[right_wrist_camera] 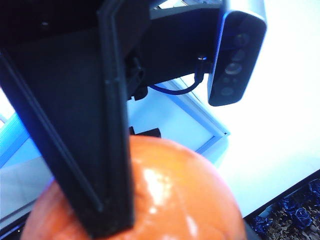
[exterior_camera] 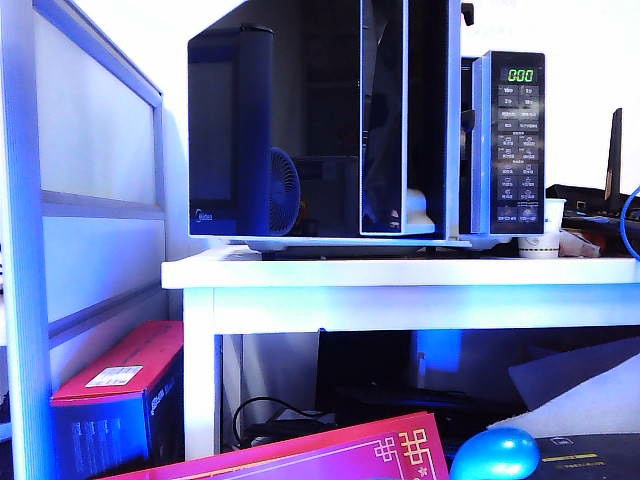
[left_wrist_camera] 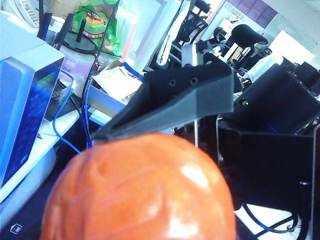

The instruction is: Open the microwave door, place the orange inside the microwave, then close the microwave door.

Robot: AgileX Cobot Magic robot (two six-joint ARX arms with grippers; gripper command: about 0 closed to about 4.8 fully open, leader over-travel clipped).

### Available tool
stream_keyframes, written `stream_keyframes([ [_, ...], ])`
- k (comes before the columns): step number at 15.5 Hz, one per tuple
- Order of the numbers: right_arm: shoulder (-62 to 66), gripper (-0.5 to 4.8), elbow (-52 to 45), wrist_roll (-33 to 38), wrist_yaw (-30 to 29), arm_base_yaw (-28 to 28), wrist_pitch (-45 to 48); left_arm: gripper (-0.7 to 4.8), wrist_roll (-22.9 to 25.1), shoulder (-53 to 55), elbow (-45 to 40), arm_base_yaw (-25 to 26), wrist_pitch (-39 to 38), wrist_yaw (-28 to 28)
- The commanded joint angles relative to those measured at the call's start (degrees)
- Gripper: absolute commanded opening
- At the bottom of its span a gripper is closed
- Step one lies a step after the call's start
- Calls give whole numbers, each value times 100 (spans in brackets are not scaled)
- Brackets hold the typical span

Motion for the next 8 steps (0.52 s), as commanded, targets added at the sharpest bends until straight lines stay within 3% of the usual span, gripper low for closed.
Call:
stream_keyframes([
  [1,-44,211,59,57,212,-17,256,479,50,31,-15,-44,-210,186],
  [5,-44,210,59,72,243,-17,256,479,173,31,-15,-42,-208,11],
  [8,-44,211,59,286,748,-42,199,479,424,31,-15,11,-234,-391],
])
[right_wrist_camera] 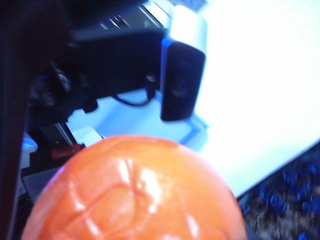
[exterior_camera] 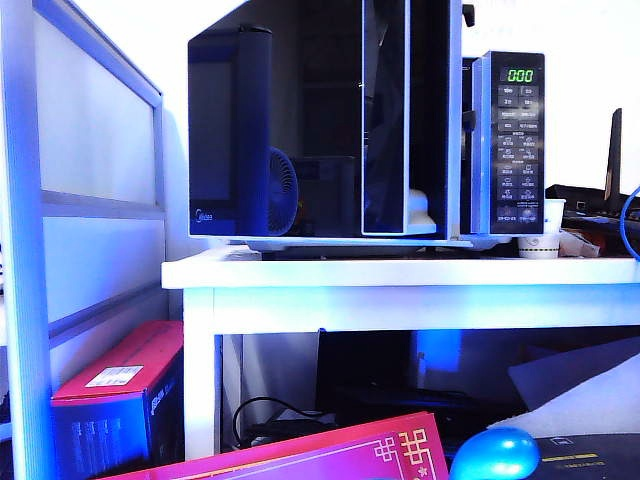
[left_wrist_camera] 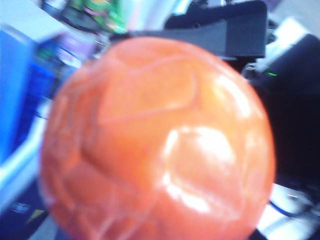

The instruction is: Open the microwave door, place the orange inside the microwave, then close the microwave door.

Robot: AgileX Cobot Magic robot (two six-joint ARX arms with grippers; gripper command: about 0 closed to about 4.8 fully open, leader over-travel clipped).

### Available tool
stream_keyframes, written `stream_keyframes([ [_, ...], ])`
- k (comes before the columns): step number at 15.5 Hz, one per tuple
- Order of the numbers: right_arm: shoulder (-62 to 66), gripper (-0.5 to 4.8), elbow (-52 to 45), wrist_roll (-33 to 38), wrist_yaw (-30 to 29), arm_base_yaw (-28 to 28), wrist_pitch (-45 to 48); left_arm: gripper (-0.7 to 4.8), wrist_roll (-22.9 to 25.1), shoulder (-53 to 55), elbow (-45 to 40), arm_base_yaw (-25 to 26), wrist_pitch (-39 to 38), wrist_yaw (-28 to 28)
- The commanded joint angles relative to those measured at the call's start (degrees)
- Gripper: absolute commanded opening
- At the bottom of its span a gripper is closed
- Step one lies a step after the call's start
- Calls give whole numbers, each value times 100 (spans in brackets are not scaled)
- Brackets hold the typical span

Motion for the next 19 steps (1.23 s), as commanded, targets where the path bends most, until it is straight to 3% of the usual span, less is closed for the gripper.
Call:
stream_keyframes([
  [1,-35,212,26,131,822,-48,31,479,238,-33,4,72,-37,-420],
  [4,-35,212,26,208,2120,-122,-37,479,516,-33,4,149,-240,-1115],
  [5,-35,212,26,400,2380,-168,-87,479,695,-35,4,151,-354,-1641],
  [8,-33,212,26,702,2402,-170,-516,479,935,-35,4,144,-535,-2531],
  [11,-31,212,26,1045,2437,-168,-1161,229,1010,-35,4,144,-723,-2673],
  [12,-26,212,26,1060,2437,-168,-1285,205,1012,-35,4,144,-828,-2680],
  [19,-26,212,26,1666,2024,-168,-1668,206,1508,-184,4,151,-1093,-3126],
])
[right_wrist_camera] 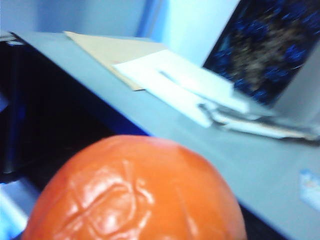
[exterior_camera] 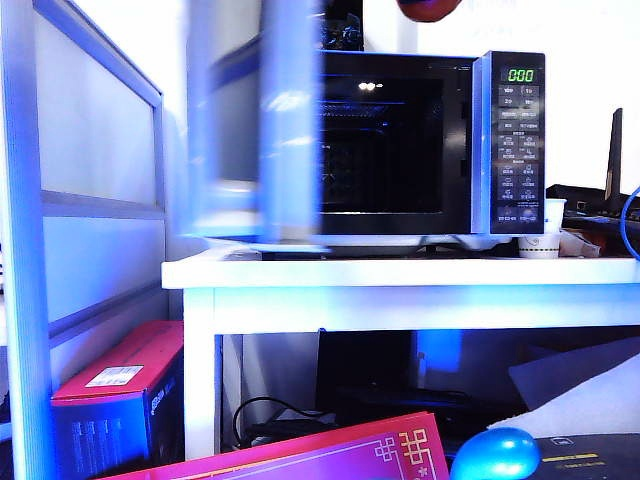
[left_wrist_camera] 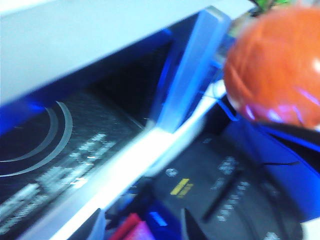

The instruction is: Open the microwave door, place the orange inside the microwave, then close the microwave door.

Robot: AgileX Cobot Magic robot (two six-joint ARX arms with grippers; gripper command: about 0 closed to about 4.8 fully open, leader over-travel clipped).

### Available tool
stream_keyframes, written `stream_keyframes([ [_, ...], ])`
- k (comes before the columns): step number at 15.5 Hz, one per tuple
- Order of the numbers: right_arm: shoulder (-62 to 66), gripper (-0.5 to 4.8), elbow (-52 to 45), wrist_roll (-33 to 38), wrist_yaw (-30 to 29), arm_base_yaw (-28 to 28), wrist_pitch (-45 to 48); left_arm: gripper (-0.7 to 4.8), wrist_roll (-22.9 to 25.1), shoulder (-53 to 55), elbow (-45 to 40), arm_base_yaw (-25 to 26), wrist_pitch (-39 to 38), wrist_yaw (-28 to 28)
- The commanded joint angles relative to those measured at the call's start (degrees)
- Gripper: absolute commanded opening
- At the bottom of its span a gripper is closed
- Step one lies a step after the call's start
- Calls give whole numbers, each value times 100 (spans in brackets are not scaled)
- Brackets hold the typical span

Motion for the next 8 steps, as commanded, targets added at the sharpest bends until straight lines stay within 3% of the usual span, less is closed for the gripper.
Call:
stream_keyframes([
  [1,-22,212,26,153,-116,9,-55,206,236,-72,4,-4,-28,-149],
  [8,769,216,15,240,-693,17,-20,206,271,-72,4,-4,-96,-146],
])
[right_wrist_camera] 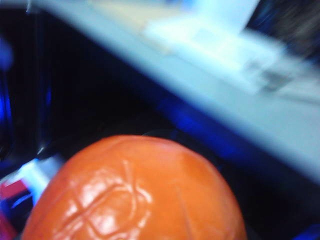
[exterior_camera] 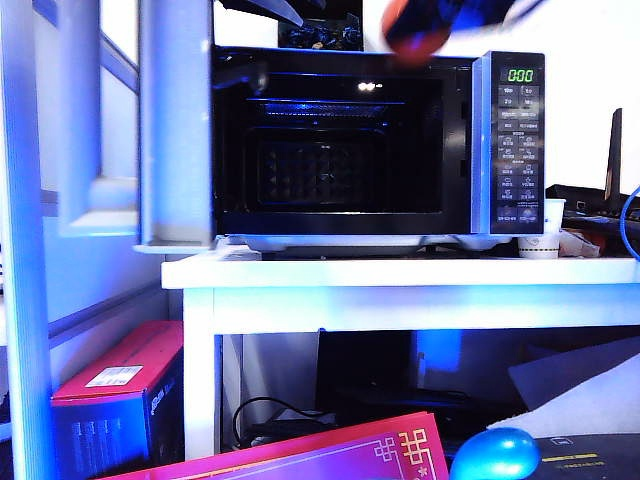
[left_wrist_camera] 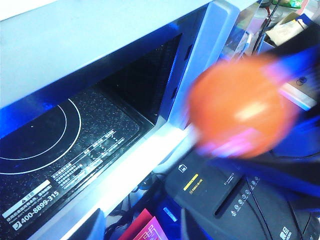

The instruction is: Open the microwave door, place the orange inside the microwave, then close the microwave door.

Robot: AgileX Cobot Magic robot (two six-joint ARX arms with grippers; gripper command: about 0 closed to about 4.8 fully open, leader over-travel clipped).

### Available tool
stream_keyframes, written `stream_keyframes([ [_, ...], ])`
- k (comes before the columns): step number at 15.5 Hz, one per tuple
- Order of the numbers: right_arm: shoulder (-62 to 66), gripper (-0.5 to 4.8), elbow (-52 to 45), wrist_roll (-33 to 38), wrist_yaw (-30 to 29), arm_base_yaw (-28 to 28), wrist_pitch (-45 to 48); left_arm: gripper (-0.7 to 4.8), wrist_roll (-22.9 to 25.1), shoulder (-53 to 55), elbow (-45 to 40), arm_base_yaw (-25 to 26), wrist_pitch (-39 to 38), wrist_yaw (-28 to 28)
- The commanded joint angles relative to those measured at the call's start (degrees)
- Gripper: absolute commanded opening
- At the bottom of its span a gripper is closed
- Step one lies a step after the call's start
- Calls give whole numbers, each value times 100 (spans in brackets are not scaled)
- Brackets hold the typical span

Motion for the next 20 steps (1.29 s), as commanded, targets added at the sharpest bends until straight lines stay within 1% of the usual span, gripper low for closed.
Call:
stream_keyframes([
  [1,389,215,17,52,-452,15,153,206,9,-35,11,-7,13,2],
  [6,671,215,15,72,-525,15,439,206,9,-35,11,-7,13,0],
  [8,671,215,15,299,-496,15,420,206,11,-35,11,-7,15,2],
  [9,695,215,13,564,-133,20,402,206,11,-33,11,-7,15,2],
  [10,774,215,4,649,-2,48,531,206,9,-33,11,-7,13,2],
  [12,1016,215,-20,752,22,114,1027,206,9,-33,11,-7,13,4],
  [13,1147,215,-24,752,149,192,1331,206,11,-33,11,-7,9,0],
  [14,1276,215,-68,758,369,284,1749,206,11,-33,11,-7,9,2],
  [16,1593,215,-136,1029,782,463,2651,206,17,-33,11,-7,7,2],
  [17,1858,215,-142,1165,1128,553,3195,206,26,-33,11,-7,0,2],
  [20,2358,215,-142,1738,1932,605,4280,206,28,-33,11,-7,-2,2],
])
